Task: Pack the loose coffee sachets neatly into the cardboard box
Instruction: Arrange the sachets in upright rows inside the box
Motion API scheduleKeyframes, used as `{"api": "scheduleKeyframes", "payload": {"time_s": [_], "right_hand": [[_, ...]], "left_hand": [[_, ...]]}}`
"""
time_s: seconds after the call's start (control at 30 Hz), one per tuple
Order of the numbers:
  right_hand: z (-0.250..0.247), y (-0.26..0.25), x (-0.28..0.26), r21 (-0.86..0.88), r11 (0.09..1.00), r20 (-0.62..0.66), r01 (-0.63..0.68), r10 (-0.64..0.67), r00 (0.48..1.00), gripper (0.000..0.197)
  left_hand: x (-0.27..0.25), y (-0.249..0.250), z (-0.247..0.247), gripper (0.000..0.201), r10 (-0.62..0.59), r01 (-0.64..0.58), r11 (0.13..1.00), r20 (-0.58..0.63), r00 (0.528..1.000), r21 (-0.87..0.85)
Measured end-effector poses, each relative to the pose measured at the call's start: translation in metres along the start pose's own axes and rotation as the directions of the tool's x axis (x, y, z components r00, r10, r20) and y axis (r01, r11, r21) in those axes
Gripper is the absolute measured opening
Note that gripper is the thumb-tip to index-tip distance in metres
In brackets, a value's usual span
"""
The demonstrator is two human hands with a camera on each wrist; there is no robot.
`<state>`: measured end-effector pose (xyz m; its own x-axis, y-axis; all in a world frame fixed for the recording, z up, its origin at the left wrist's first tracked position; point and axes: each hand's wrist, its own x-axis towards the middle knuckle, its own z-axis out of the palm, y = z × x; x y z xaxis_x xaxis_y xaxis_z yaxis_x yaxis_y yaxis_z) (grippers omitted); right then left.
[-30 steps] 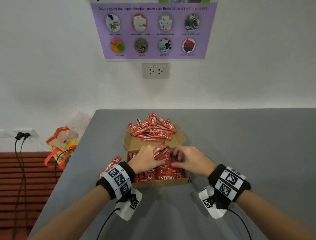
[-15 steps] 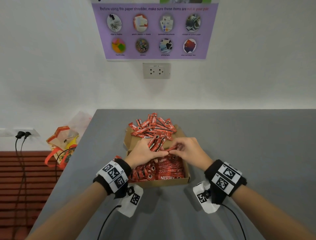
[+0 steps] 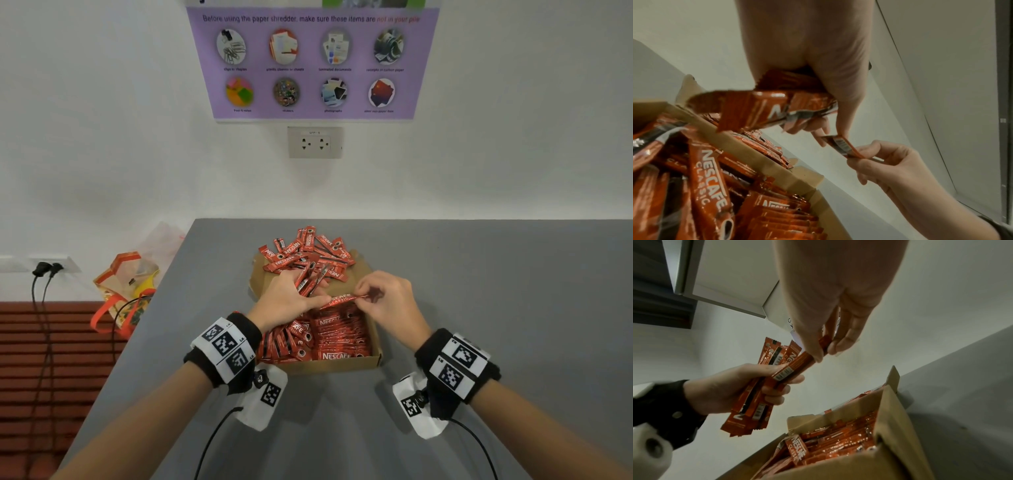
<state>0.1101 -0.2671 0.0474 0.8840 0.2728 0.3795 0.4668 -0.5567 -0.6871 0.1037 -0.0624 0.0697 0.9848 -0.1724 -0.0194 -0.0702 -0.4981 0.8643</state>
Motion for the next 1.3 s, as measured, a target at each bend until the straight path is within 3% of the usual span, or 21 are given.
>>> {"api": "scheduleKeyframes", "payload": {"time_s": [0.17,0.27,0.4,0.6,0.77,0.93,1.03,1.1,1.17,1.23,1.3], "right_hand": [[0.000,0.002,-0.003,-0.014,1.000,0.027,-0.017,0.018,0.999,0.024],[-0.001,0.000,-0.002,-0.021,1.000,0.101,-0.008,0.010,0.995,0.012],[-0.006,-0.006,0.002,0.020,0.996,0.149,-0.084,0.080,0.986,0.023],[-0.004,-0.006,0.008,0.014,0.992,0.154,-0.128,0.124,0.980,0.004],[-0.003,-0.008,0.009,0.062,0.986,0.092,-0.157,0.151,0.984,0.006],[-0.004,-0.013,0.008,0.093,0.981,0.148,-0.167,0.152,0.977,0.008],[-0.005,-0.015,0.009,0.076,0.986,0.134,-0.148,0.137,0.981,0.015],[-0.007,-0.014,0.012,0.038,0.990,0.101,-0.133,0.128,0.987,0.013],[-0.009,-0.013,0.014,0.002,0.990,0.108,-0.142,0.141,0.984,0.009],[-0.010,-0.013,0.015,-0.015,0.987,0.115,-0.160,0.161,0.980,0.008],[-0.010,-0.014,0.015,-0.019,0.985,0.116,-0.170,0.171,0.978,0.008]], "left_hand": [[0.001,0.004,-0.001,0.013,-0.012,0.011,1.000,0.095,0.995,0.008],[0.002,0.006,-0.003,0.013,0.002,-0.004,0.998,0.045,0.999,0.064],[0.002,0.006,-0.005,0.015,0.047,-0.048,0.996,0.012,0.999,0.082],[-0.001,0.011,-0.003,0.013,0.124,-0.126,0.992,-0.095,0.988,-0.011],[0.000,0.011,-0.005,0.011,0.084,-0.082,0.996,-0.091,0.992,0.026],[0.008,0.004,-0.005,0.029,0.037,-0.025,0.997,-0.161,0.986,0.078],[0.007,0.005,-0.005,0.020,0.040,-0.032,0.999,-0.200,0.979,0.043],[0.005,0.007,-0.006,0.012,0.046,-0.042,0.999,-0.158,0.986,0.031],[0.003,0.010,-0.009,0.010,0.024,-0.023,0.999,-0.041,0.999,0.027],[0.002,0.012,-0.012,0.013,-0.029,0.028,0.999,0.076,0.997,0.014],[0.001,0.012,-0.013,0.021,-0.047,0.045,0.999,0.090,0.995,0.029]]}}
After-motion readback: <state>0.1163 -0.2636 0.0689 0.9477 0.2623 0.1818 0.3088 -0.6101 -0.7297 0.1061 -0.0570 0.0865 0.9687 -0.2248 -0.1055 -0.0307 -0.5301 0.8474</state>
